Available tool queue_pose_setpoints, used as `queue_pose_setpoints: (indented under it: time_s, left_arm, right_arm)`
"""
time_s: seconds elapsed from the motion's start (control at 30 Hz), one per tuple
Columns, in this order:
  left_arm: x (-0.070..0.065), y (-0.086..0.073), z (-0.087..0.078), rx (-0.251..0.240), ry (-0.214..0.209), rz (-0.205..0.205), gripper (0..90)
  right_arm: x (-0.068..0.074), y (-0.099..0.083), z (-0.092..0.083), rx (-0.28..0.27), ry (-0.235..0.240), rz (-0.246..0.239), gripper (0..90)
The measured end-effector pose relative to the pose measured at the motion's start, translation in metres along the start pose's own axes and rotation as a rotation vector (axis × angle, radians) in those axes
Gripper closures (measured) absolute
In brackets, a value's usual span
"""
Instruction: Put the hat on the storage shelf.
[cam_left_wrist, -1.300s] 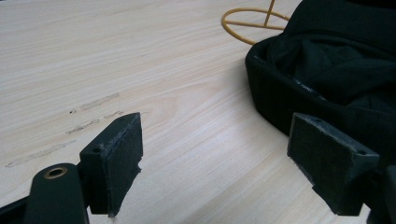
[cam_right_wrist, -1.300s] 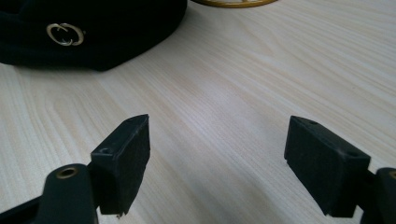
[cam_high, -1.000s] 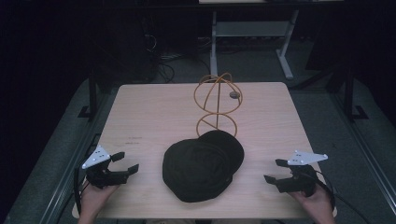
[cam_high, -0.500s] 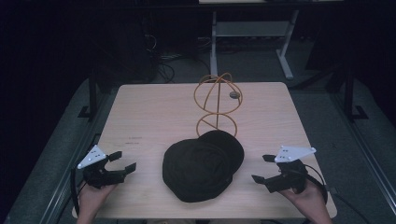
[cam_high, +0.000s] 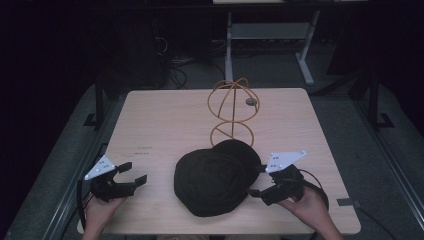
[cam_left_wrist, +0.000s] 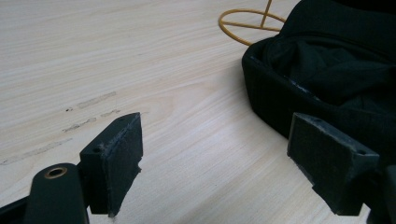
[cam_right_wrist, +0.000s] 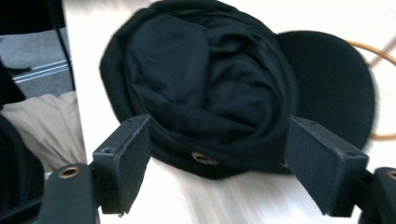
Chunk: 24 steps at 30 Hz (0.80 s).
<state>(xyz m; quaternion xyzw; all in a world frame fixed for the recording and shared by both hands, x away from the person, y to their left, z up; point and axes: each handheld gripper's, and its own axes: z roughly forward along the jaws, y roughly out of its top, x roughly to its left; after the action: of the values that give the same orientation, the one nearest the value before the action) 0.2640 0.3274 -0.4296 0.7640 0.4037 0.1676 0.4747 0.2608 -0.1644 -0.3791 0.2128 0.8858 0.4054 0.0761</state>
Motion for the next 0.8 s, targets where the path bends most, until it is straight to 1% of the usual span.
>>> queue_pose_setpoints:
  time_s: [0.07,0.13,0.33,0.37,0.47,0.57,0.6,0.67,0.73,0.77,0.8]
  left_arm:
    - [0.000,0.000,0.001,0.004,-0.003,-0.002,17.6]
    - [0.000,0.000,0.001,0.007,-0.005,-0.001,17.6]
    - [0.000,-0.001,0.003,0.007,-0.010,-0.002,17.6]
    - [0.000,-0.001,0.003,0.007,-0.011,-0.002,17.7]
    - [0.000,-0.001,0.003,0.007,-0.011,-0.002,17.6]
    - [0.000,-0.001,0.003,0.010,-0.012,-0.004,17.6]
    - [0.000,-0.001,0.003,0.011,-0.013,-0.006,17.7]
    - [0.000,-0.001,0.004,0.014,-0.013,-0.006,17.6]
    - [0.001,-0.001,0.004,0.016,-0.013,-0.004,17.7]
    - [0.000,-0.001,0.004,0.016,-0.014,-0.004,17.7]
    - [0.000,-0.001,0.004,0.016,-0.015,-0.003,17.7]
  right_arm:
    - [0.003,0.005,0.005,0.013,0.015,-0.018,24.6]
    - [0.008,0.012,0.012,0.026,0.038,-0.041,30.3]
    - [0.019,0.025,0.026,0.060,0.071,-0.083,36.6]
    - [0.021,0.028,0.031,0.065,0.084,-0.096,38.7]
    - [0.023,0.030,0.035,0.071,0.098,-0.100,40.4]
    - [0.026,0.032,0.042,0.086,0.117,-0.122,45.8]
    - [0.027,0.033,0.042,0.090,0.121,-0.116,46.7]
    - [0.028,0.034,0.045,0.093,0.130,-0.129,50.2]
    - [0.031,0.036,0.047,0.095,0.144,-0.131,54.1]
    - [0.031,0.037,0.049,0.097,0.148,-0.142,55.6]
    - [0.033,0.038,0.051,0.101,0.159,-0.139,57.3]
